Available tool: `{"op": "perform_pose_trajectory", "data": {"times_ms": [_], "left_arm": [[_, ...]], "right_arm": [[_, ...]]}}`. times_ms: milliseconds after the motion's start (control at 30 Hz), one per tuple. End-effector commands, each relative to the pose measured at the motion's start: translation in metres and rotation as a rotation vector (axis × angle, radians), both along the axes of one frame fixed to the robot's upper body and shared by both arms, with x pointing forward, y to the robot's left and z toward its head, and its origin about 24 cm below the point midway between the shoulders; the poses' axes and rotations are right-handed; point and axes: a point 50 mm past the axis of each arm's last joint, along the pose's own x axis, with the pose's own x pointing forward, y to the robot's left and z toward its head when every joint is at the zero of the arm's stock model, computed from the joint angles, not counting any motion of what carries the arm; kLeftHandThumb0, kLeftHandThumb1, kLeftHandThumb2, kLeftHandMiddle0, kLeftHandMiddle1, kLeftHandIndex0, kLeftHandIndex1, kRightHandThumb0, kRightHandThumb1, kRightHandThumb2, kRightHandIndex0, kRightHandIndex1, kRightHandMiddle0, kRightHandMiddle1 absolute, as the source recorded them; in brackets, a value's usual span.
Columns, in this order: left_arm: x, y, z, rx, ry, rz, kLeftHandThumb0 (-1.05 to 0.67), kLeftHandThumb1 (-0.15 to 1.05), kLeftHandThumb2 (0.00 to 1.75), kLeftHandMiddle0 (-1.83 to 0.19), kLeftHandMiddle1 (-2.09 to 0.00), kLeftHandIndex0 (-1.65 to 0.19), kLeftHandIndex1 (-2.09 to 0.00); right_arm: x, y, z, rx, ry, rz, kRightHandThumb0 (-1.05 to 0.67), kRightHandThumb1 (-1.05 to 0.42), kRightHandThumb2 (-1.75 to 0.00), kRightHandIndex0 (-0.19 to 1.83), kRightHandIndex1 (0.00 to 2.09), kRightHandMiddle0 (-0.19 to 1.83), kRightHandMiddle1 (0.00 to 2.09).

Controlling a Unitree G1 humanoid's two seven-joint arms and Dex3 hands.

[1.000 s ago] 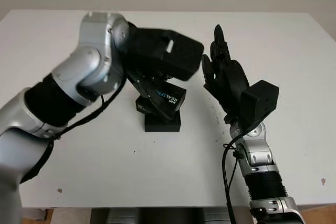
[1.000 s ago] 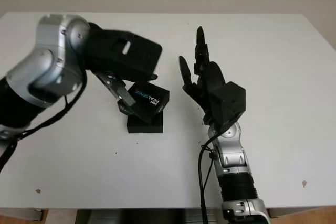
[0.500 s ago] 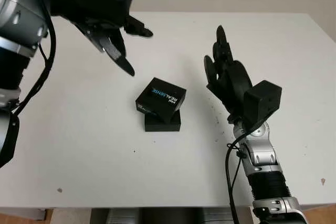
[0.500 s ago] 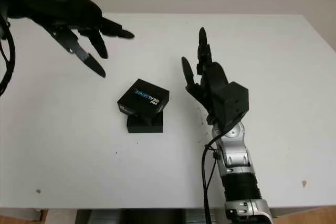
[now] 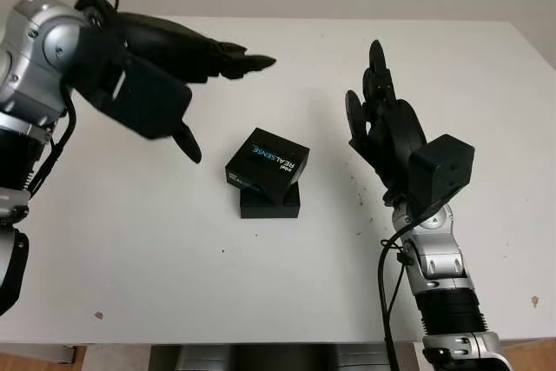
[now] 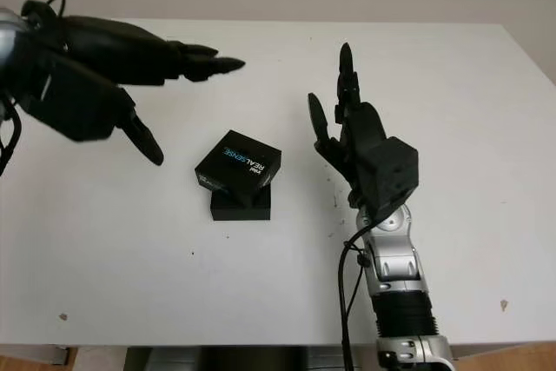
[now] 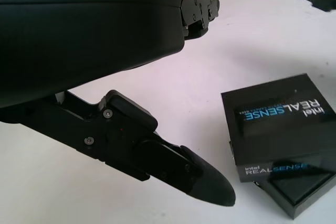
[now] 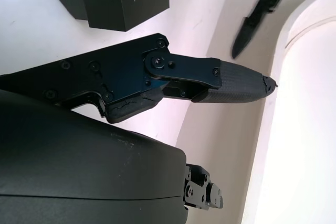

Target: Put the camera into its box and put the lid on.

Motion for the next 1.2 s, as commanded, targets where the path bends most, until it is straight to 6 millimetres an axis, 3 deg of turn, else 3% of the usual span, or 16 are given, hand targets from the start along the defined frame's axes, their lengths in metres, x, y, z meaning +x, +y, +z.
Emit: {"op": "perform_pose_trajectory", "data": {"times_ms": [0,433,833,1167], "left_arm": [[-0.002,-0.004,-0.004,0.017,-0.019,-0.022,-0.82,0.82,0.05,0.19,0.0,0.19,0.0],[0.0,-0.018,-0.022,-0.015,-0.018,-0.079,-0.85,0.84,0.06,0.19,0.0,0.19,0.0],[0.007,-0.029,-0.03,-0.177,0.096,0.03,-0.85,0.88,0.06,0.02,-0.09,0.04,-0.08],[0.007,-0.035,-0.04,-0.14,0.09,0.065,-0.92,0.88,0.05,-0.06,-0.08,-0.03,-0.11]], "right_arm": [[-0.001,-0.007,0.009,-0.003,-0.03,-0.008,-0.76,-1.05,-0.55,-0.19,0.0,-0.19,0.0],[0.002,-0.028,0.031,-0.018,-0.073,-0.06,-0.82,-1.05,-0.6,-0.19,0.0,-0.19,0.0],[-0.001,-0.032,0.032,-0.001,-0.077,-0.096,-0.77,-1.05,-0.6,-0.19,0.0,-0.19,0.0],[-0.003,-0.033,0.031,-0.025,-0.08,-0.105,-0.76,-1.05,-0.64,-0.19,0.0,-0.19,0.0]]}}
